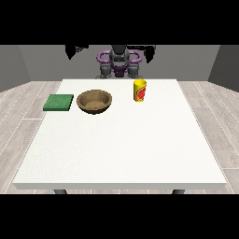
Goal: Pick the cup and pour the ball into the bowl, then pick the bowl and place it on the pad
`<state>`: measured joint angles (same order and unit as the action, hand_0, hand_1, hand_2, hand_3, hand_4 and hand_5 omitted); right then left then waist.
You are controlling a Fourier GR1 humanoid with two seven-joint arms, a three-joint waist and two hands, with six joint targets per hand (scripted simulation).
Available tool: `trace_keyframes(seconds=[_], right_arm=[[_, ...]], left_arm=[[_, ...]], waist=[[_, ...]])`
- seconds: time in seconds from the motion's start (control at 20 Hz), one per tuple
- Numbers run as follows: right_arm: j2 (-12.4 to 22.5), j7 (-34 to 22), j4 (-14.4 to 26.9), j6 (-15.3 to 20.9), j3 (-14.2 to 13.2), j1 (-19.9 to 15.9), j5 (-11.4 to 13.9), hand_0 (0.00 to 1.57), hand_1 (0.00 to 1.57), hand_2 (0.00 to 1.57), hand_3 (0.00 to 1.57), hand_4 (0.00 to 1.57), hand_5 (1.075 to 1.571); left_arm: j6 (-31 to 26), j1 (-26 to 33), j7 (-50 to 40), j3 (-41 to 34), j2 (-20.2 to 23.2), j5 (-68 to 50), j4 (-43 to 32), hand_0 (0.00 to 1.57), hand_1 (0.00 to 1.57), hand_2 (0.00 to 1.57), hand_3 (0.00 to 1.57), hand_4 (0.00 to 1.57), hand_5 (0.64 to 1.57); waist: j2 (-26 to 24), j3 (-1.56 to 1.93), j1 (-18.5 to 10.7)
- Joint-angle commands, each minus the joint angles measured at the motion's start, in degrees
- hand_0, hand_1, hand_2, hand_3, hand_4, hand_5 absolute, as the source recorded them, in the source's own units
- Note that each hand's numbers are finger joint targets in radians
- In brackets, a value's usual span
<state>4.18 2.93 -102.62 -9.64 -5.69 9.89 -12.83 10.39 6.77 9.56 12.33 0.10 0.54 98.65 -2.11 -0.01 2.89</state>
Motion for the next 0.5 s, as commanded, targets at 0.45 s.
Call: trace_keyframes(seconds=[0.45], right_arm=[[5.4,12.6,15.9,-7.9,-8.1,-6.7,-2.1,0.00,0.00,0.00,0.00,0.27,1.569]], left_arm=[[2.0,-14.8,11.3,-7.0,2.9,-1.4,-18.1,0.00,0.00,0.00,0.00,0.00,1.476]], waist=[[6.8,0.01,0.4]])
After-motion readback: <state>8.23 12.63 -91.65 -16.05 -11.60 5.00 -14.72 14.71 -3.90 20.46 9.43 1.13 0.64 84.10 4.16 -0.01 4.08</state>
